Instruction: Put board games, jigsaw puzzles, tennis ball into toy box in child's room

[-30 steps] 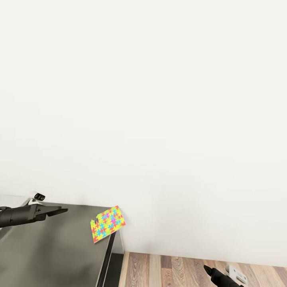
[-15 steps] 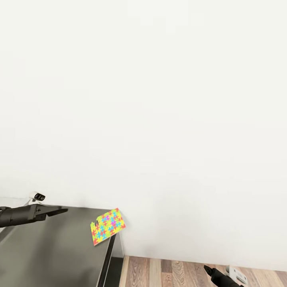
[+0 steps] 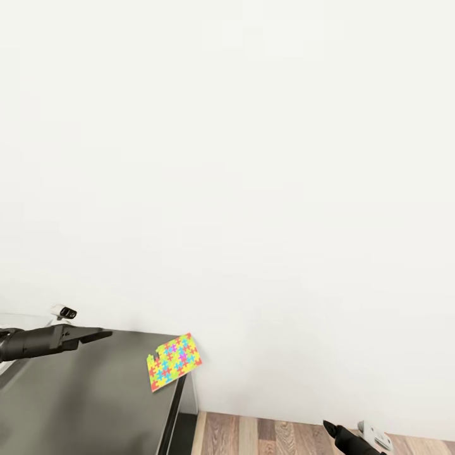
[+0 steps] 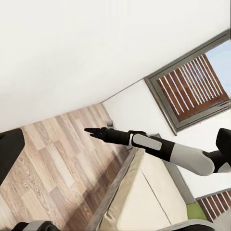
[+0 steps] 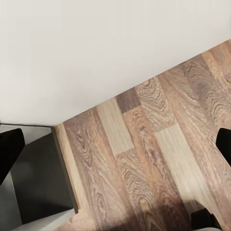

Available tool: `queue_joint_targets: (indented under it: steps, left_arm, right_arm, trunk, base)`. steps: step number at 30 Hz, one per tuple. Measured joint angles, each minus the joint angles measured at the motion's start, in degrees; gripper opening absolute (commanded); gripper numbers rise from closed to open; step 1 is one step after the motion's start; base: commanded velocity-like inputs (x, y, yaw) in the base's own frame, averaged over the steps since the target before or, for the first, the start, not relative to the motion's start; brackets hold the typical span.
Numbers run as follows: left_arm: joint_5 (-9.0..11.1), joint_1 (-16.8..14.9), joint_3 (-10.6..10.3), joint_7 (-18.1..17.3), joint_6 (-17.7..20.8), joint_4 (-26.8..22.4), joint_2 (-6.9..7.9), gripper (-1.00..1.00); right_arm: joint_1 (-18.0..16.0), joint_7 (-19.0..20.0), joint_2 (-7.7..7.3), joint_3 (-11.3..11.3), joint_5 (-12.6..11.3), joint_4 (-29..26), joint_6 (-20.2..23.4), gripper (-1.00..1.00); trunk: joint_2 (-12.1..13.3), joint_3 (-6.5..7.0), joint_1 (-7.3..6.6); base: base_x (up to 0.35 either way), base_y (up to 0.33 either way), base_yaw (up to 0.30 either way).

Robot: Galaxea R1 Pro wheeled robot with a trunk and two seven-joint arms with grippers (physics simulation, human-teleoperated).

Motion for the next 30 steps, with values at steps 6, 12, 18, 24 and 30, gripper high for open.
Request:
queue_joint_targets:
  steps: [6, 12, 18, 24, 30]
  left_arm:
    - [-0.21, -0.01, -0.06, 0.0, 0.12, 0.0, -1.36, 1.0]
    - [-0.3, -0.02, 0.09, 0.0, 0.1, 0.01, -2.13, 1.0]
    - [-0.02, -0.01, 0.11, 0.0, 0.08, -0.01, -2.26, 1.0]
    - [-0.03, -0.01, 0.08, 0.0, 0.07, -0.01, -2.28, 1.0]
    - [0.08, -0.02, 0.12, 0.0, 0.1, -0.02, -2.2, 1.0]
  right_arm:
    - [0.0, -0.05, 0.03, 0.06, 0.14, 0.03, -0.05, 1.0]
    - [0.0, -0.13, 0.03, 0.11, 0.27, 0.04, -0.07, 1.0]
    - [0.0, -0.03, -0.03, 0.0, 0.21, 0.04, -0.07, 1.0]
    - [-0.01, 0.04, -0.05, -0.05, 0.06, 0.04, -0.05, 1.0]
    - [-0.02, 0.11, -0.05, -0.03, 0.05, 0.03, 0.02, 1.0]
  trunk:
    - [0.0, 0.57, 0.0]
    - [0.0, 1.13, 0.0]
    - [0.0, 1.7, 0.0]
    - [-0.01, 2.23, 0.0]
    - [-0.05, 2.65, 0.01]
  base:
    - [0.0, 0.0, 0.087]
    - [0.0, 0.0, 0.091]
    - [0.0, 0.0, 0.101]
    - [0.0, 0.0, 0.139]
    - [0.0, 0.0, 0.194]
